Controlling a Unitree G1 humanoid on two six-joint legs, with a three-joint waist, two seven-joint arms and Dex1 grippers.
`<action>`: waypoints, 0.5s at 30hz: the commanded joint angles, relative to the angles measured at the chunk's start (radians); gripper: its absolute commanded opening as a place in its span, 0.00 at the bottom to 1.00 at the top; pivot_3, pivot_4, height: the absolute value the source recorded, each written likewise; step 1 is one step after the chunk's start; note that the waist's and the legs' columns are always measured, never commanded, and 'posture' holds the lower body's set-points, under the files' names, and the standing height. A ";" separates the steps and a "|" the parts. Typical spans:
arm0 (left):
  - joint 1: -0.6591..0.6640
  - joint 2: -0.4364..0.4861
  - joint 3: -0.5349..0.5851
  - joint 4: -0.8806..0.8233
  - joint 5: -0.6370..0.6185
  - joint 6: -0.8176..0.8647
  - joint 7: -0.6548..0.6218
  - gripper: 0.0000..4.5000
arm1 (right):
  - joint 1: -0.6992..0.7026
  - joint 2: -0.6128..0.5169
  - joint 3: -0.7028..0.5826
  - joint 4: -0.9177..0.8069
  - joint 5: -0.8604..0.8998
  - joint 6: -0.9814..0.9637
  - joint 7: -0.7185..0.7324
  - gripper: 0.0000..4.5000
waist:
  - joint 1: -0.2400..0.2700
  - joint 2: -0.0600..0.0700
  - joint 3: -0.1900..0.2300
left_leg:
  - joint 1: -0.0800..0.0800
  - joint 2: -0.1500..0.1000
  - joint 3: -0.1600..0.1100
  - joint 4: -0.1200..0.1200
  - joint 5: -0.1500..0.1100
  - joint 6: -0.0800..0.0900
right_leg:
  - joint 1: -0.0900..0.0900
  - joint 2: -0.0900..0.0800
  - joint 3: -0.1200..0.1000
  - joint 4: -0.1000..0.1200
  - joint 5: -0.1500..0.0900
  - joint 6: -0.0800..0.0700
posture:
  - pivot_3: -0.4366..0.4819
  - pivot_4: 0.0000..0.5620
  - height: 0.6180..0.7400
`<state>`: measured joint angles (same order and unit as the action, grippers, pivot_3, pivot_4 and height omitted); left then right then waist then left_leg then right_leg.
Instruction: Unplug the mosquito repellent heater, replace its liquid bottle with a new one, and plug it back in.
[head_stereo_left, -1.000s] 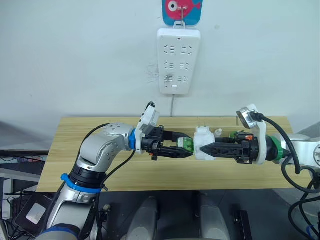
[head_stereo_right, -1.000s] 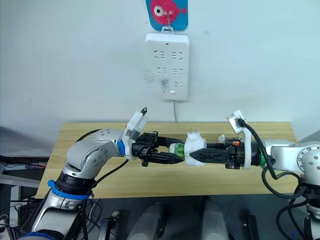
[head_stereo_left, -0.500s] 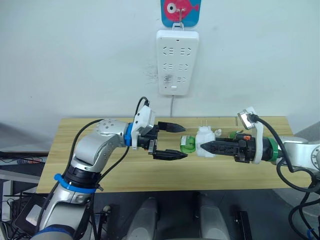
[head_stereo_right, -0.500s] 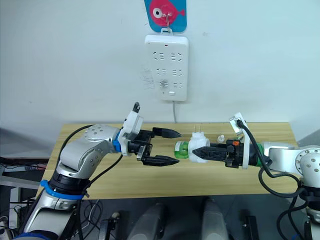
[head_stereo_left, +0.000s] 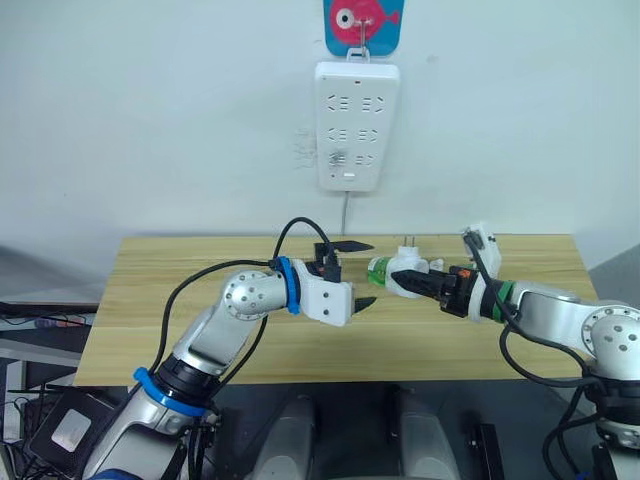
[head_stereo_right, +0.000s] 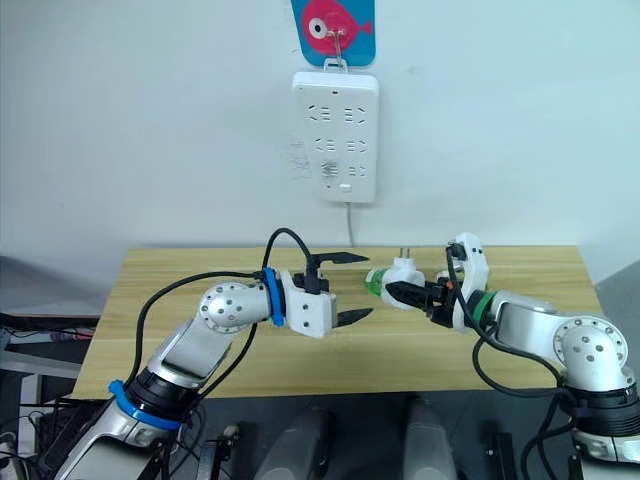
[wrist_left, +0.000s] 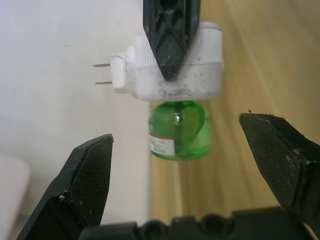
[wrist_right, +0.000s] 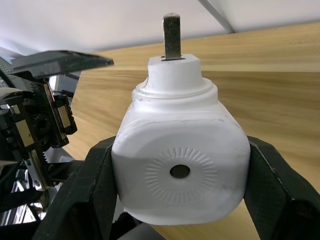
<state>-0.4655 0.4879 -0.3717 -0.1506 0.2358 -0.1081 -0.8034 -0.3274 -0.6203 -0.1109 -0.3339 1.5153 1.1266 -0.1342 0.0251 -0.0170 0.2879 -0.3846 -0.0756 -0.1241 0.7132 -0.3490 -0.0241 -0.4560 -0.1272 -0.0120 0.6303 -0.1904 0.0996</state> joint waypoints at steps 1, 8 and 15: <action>-0.011 -0.023 -0.034 0.002 0.064 -0.002 0.039 1.00 | -0.004 0.014 -0.010 -0.042 0.057 -0.026 -0.033 0.66 | 0.000 0.000 -0.001 | 0.000 0.000 0.000 0.000 0.000 0.000 | 0.000 0.000 0.000 0.000 0.000 0.000 | 0.54 0.41 1.00; -0.003 -0.066 -0.055 0.026 0.115 0.006 0.080 0.91 | 0.000 0.010 0.003 -0.062 0.131 -0.035 -0.060 0.66 | -0.003 0.000 -0.003 | 0.000 0.000 0.000 0.000 0.000 0.000 | 0.000 0.000 0.000 0.000 0.000 0.000 | 0.53 0.42 1.00; -0.006 -0.075 -0.062 0.033 0.136 0.020 0.088 0.50 | 0.000 -0.007 0.024 -0.075 0.189 -0.049 -0.066 0.66 | -0.003 0.000 -0.004 | 0.000 0.000 0.000 0.000 0.000 0.000 | 0.000 0.000 0.000 0.000 0.000 0.000 | 0.53 0.43 1.00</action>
<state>-0.4736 0.4182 -0.4276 -0.1061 0.3607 -0.0935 -0.7282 -0.3272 -0.6207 -0.0856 -0.3549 1.6540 1.0953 -0.2165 0.0221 -0.0166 0.2835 -0.3844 -0.0755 -0.1240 0.7130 -0.3490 -0.0240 -0.4561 -0.1271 -0.0119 0.6305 -0.1903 0.0997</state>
